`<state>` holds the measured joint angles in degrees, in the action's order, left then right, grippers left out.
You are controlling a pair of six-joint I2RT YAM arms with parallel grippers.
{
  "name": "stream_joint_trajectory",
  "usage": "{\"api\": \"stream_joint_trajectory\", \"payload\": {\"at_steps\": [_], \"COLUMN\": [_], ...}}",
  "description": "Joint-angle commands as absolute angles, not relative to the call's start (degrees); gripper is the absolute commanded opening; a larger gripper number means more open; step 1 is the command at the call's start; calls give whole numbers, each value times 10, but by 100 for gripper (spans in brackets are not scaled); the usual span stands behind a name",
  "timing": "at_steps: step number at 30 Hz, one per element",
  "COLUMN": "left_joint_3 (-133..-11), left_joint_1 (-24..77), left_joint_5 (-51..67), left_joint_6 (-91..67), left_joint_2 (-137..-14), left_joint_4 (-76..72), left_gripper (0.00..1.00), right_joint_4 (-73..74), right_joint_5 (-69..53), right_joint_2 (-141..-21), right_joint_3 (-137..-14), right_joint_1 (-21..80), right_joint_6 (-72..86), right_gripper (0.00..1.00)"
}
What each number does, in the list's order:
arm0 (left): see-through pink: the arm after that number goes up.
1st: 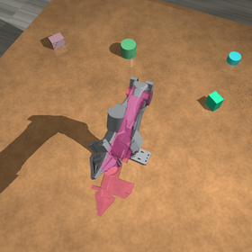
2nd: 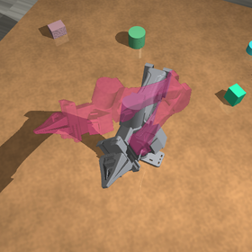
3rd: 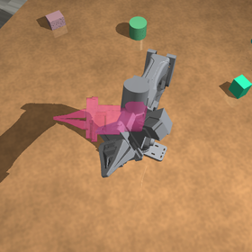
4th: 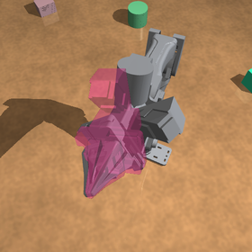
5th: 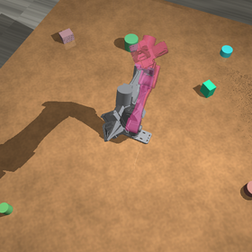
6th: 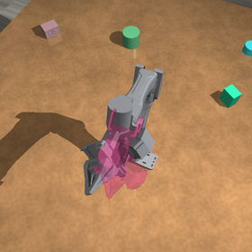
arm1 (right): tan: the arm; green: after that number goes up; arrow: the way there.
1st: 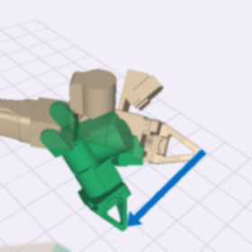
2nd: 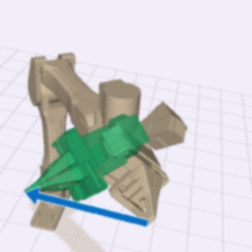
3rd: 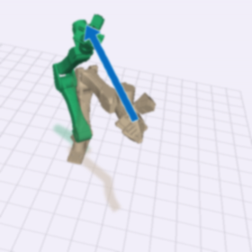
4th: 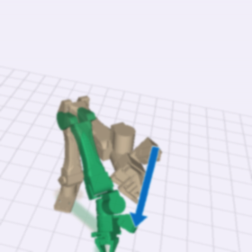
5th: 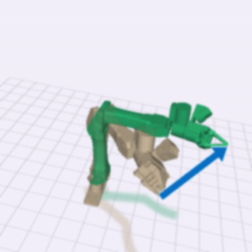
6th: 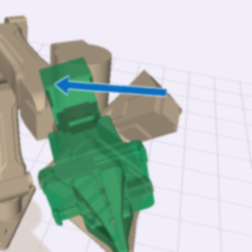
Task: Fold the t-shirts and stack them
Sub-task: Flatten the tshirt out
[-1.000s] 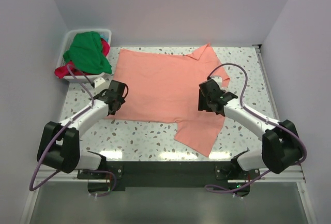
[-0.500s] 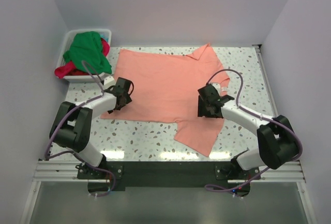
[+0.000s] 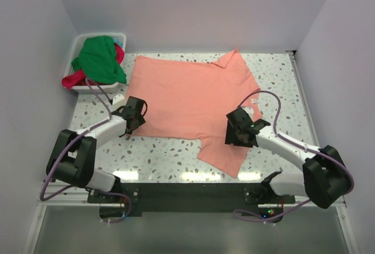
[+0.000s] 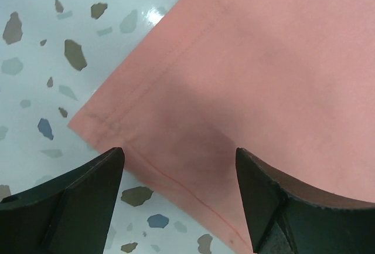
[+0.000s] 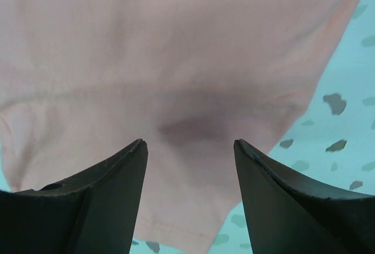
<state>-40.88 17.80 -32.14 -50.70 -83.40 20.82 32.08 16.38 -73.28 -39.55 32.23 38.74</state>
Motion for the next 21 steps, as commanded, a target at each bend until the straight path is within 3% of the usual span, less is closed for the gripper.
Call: {"api": "stream_joint_trajectory", "payload": {"at_steps": [1, 9, 21], "left_joint_3": [-381, -364, -338], "left_joint_1": [178, 168, 102], "left_joint_5": [-346, -383, -340], "left_joint_6": [-547, -586, -561], "left_joint_2": [-806, -785, -780], "left_joint_4": [228, 275, 213], "left_gripper": [81, 77, 72], "right_joint_4": [375, 446, 498], "right_joint_5": [164, 221, 242], "right_joint_2": [-687, -653, -594], "right_joint_3": [-376, -374, -344], "right_joint_1": [381, 482, 497], "right_joint_6": [467, 540, 577], "right_gripper": [65, 64, 64]}}
